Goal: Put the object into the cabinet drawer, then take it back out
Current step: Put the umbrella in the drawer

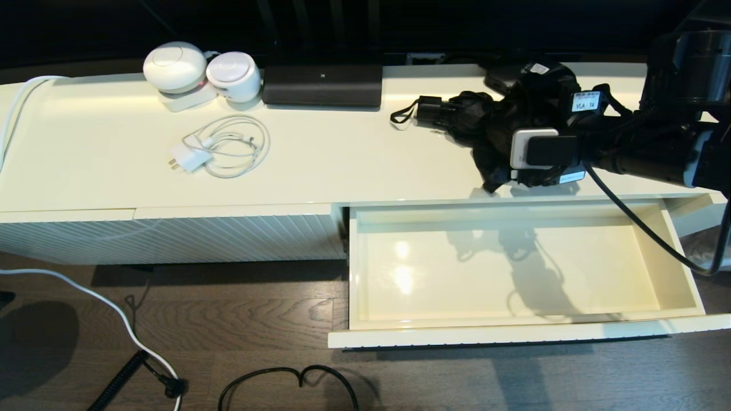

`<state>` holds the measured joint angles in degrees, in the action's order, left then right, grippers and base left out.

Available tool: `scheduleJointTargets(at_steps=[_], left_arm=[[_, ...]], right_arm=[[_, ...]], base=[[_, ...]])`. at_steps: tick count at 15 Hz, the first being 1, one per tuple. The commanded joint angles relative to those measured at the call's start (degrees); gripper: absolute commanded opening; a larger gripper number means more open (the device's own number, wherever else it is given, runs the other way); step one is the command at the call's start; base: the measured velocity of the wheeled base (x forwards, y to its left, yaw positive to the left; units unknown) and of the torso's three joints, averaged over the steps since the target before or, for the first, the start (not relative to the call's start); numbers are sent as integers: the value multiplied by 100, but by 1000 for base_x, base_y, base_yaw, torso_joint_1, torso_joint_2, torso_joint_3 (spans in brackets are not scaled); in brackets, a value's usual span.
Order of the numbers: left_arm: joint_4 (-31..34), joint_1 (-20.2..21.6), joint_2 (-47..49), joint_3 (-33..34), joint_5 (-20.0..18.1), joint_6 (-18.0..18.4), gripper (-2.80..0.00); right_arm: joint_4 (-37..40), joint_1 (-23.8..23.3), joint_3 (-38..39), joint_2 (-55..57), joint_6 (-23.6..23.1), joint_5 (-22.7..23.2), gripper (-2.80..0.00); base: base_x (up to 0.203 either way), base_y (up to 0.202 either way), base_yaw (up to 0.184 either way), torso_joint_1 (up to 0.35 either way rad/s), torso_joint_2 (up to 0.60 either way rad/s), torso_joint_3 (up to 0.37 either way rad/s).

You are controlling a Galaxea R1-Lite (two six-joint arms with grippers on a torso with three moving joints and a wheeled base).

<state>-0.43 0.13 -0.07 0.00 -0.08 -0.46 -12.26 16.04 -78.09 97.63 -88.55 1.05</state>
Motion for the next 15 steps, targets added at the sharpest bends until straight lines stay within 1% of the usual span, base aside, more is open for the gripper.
scheduleJointTargets(at_steps=[1,9,10,11,15], left_arm=[[-1,4,-10,0,-1,-6,-280],[-1,-5,-10,0,-1,2,-280],[-1,-5,-10,0,-1,-6,-280],[-1,-5,-10,0,-1,2,-280],[-1,-5,-10,0,-1,-3,-280]], right_arm=[[-4,-5,-66,64,-48,-8,0],[-30,-57,-215,187,-30,1,0],[-30,-57,-216,178,-30,1,-245],[-25,-57,-215,172,-39,-8,-280],[91,-49,-207,169,-39,-27,-280]], base=[[0,0,0,0,0,0],[0,0,0,0,0,0],[0,0,0,0,0,0],[0,0,0,0,0,0],[0,0,0,0,0,0]])
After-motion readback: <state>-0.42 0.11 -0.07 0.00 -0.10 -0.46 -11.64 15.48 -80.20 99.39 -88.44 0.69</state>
